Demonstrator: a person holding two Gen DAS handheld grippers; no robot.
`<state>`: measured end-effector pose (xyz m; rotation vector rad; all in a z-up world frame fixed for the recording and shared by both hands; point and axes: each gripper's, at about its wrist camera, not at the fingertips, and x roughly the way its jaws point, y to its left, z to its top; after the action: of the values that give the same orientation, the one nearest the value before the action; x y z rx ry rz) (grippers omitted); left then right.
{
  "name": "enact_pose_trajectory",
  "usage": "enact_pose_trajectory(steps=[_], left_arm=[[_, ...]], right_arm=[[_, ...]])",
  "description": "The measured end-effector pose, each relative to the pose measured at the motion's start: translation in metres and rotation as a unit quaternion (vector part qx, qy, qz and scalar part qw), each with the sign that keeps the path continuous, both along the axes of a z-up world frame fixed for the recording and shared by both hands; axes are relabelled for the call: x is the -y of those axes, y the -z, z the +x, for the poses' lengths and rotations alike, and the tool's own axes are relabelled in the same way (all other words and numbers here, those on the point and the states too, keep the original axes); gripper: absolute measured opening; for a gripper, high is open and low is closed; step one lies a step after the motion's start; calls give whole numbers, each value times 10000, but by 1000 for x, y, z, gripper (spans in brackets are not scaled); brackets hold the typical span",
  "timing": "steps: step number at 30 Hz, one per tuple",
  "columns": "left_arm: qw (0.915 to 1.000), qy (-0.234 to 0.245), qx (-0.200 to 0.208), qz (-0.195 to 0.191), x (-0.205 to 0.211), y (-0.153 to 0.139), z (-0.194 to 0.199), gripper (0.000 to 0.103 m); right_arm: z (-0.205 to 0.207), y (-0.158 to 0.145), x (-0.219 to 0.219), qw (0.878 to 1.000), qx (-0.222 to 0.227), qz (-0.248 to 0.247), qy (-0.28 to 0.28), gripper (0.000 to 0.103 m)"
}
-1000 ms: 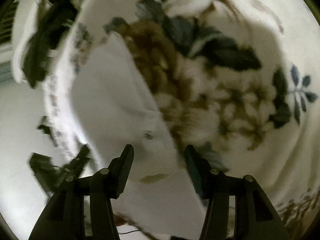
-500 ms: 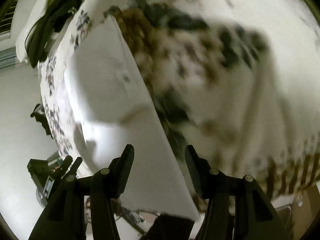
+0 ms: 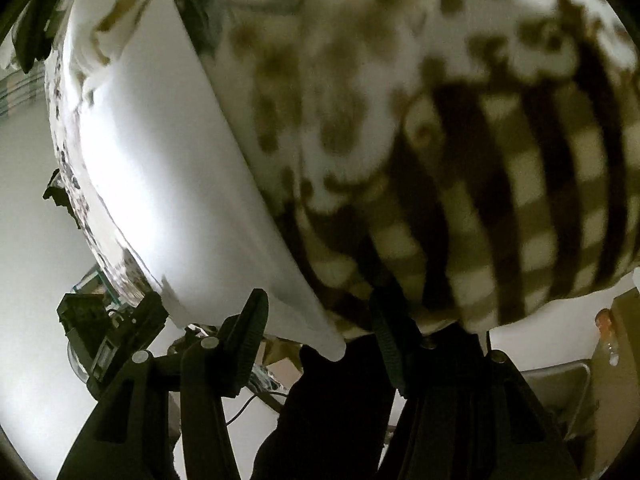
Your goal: Fold small clothes
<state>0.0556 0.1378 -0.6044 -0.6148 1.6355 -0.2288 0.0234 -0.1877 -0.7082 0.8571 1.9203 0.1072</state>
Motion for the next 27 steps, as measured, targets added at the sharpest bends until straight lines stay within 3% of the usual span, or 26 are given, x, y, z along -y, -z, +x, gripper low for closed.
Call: enact_pose_trajectory(steps=[1,2,3,4,7,8,17,18,23,27], left_arm=[[9999,13,71,88,2,-1,0,67],[9998,33,128,151,7,-4,1,52],[9996,79,199,193,9,-7,1,13],[9991,199,220,308,13,-11,1,1],[9978,318,462,361,16,-19,-2,4],[9975,346,485,380,17,-22,-3,4],[9961,-341,798,-144,-2,-80,11,3],[9951,-425,855,-238,-5,-87,19,3],[9857,-592,1477,-561,7,-118,91,3],[9803,-574,1790,-612,27,-113,155,3]], right_arm=[[-1,2,-4,10000,-16,22,11,55],[-3,4,-9,10000,-17,61,41,55],[-4,6,-15,9999,3,108,78,54],[-6,5,-13,9998,38,128,114,45],[-7,-3,-20,9996,209,116,166,12],[-7,-8,-21,9991,286,206,229,7],[11,-70,-8,9907,813,835,698,6],[11,-82,15,9893,888,884,753,6],[75,-115,32,9797,1406,938,1074,6],[145,-117,45,9752,1677,731,1248,6]])
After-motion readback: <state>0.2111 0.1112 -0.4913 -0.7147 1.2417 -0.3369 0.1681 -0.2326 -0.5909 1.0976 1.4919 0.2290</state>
